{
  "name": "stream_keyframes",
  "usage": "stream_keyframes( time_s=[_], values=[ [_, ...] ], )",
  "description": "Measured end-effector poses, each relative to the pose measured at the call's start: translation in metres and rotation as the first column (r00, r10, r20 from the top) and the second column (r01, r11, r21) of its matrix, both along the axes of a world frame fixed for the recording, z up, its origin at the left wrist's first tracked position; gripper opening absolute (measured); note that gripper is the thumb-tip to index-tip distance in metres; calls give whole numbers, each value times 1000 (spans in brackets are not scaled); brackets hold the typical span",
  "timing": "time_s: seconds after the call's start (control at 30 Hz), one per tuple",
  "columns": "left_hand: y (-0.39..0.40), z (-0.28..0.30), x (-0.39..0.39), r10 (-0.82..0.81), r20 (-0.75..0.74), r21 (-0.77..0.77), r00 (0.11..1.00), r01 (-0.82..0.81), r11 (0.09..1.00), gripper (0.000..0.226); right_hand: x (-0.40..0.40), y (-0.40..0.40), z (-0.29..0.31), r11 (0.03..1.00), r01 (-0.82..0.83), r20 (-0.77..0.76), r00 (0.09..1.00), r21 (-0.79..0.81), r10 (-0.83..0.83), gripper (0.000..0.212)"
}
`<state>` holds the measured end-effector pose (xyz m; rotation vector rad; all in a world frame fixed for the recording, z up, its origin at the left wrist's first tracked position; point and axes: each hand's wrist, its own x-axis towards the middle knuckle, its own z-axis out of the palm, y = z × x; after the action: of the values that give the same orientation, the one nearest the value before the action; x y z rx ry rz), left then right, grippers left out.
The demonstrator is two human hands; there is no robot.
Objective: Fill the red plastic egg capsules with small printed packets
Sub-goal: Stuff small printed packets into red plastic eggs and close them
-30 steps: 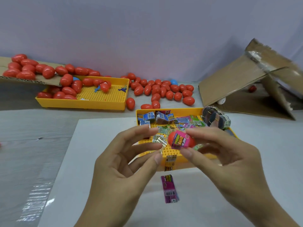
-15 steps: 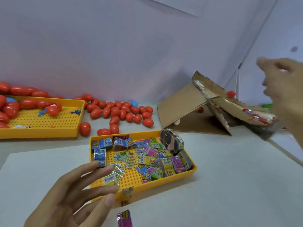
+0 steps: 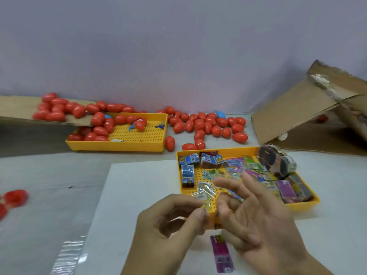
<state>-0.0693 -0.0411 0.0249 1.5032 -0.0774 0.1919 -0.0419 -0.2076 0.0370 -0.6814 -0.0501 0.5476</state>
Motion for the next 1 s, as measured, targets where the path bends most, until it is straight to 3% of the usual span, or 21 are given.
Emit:
stream_keyframes(
  time_s=[0.07, 0.13, 0.2, 0.27, 0.3, 0.33, 0.37, 0.47, 0.6, 0.7, 0.73, 0.8, 0.9, 0.93, 1.0],
  values=[
    [12, 1, 6, -21, 42, 56, 999, 19, 998, 14, 2, -3, -9, 998, -53, 14, 998, 30, 53, 61],
    [27, 4, 19, 18, 91, 94, 996, -27, 995, 11, 6, -4, -16, 960, -172, 73, 984, 221, 160, 62],
    [43, 8, 39, 108, 128, 126, 986, -124, 984, 4, 8, -5, -16, 952, -101, -11, 994, 288, 109, 54],
    [66, 12, 71, 236, 138, 171, 962, -258, 951, 10, 6, 3, -26, 983, -109, 97, 991, 150, 95, 66],
    [81, 17, 89, 302, 165, 241, 939, -335, 911, 11, 4, 1, -27, 996, -63, 124, 990, -62, 71, 80],
    [98, 21, 108, 369, 200, 332, 908, -417, 846, 10, 0, 0, -29, 957, 46, 168, 986, -286, 3, 87],
    [116, 27, 127, 439, 243, 422, 865, -502, 755, 10, -1, 2, -29, 909, 103, 184, 982, -403, -29, 89],
    [167, 42, 172, 591, 264, 620, 762, -603, 502, 11, 3, 4, -27, 884, 114, 190, 981, -454, -29, 90],
    [190, 44, 204, 552, 146, 929, 821, -305, 208, 32, 2, 4, -24, 889, 28, 219, 972, -457, 82, 82],
    [177, 37, 216, 530, 196, 974, 825, -103, -200, 45, 2, 3, -22, 876, 18, 253, 960, -482, 120, 78],
    [171, 34, 218, 533, 212, 961, 819, -76, -266, 48, 3, 3, -23, 876, 17, 260, 957, -482, 125, 77],
    [165, 27, 217, 558, 244, 949, 793, -78, -305, 48, 2, 3, -22, 878, 18, 273, 953, -479, 130, 76],
    [158, 22, 211, 568, 322, 941, 757, -191, -278, 36, 2, 3, -23, 885, 8, 266, 955, -465, 131, 76],
    [154, 22, 207, 564, 349, 937, 748, -274, -216, 32, 2, 2, -22, 888, 8, 263, 956, -459, 127, 75],
    [141, 24, 191, 546, 364, 891, 754, -454, 32, 28, 3, 3, -23, 895, 8, 268, 955, -446, 125, 74]
  ],
)
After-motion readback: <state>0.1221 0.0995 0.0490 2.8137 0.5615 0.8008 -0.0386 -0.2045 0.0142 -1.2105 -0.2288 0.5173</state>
